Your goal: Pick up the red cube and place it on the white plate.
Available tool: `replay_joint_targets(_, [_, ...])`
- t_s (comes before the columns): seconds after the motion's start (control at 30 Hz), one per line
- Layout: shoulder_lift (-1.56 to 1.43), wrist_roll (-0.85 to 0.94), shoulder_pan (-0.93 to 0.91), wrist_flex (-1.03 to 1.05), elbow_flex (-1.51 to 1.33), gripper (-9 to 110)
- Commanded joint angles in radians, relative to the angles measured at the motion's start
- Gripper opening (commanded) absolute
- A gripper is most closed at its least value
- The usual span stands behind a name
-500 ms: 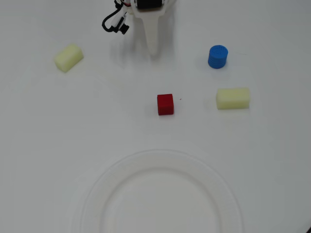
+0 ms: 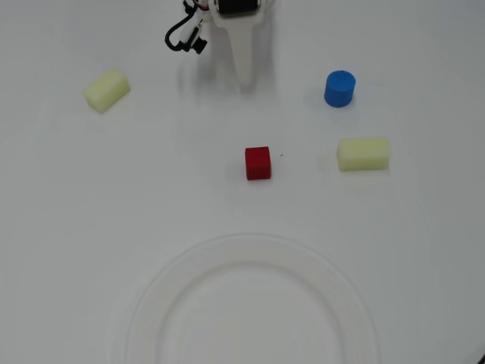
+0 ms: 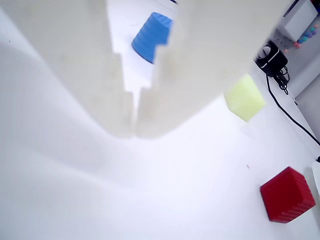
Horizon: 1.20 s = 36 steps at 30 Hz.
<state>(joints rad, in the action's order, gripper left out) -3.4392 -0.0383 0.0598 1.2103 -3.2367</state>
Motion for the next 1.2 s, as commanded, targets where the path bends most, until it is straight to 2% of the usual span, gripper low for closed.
replay_joint_targets(0.0, [-0.008, 0.006, -0.026, -0.026, 0.038, 0])
replay_joint_targets(0.1, [0.091, 0.012, -0.040, -0.061, 0.147, 0])
replay_joint_targets(0.23, [0.497, -0.020, -0.035, -0.100, 0.436, 0])
replay_joint_targets(0.33, [0.683, -0.032, -0.017, -0.097, 0.620, 0])
replay_joint_targets(0.7, [1.206, -0.017, 0.094, 0.086, 1.164, 0])
replay_joint_targets(0.9, [1.385, 0.046, 0.078, 0.087, 1.266, 15])
replay_joint_targets(1.17, [1.540, 0.031, 0.071, 0.057, 1.312, 34])
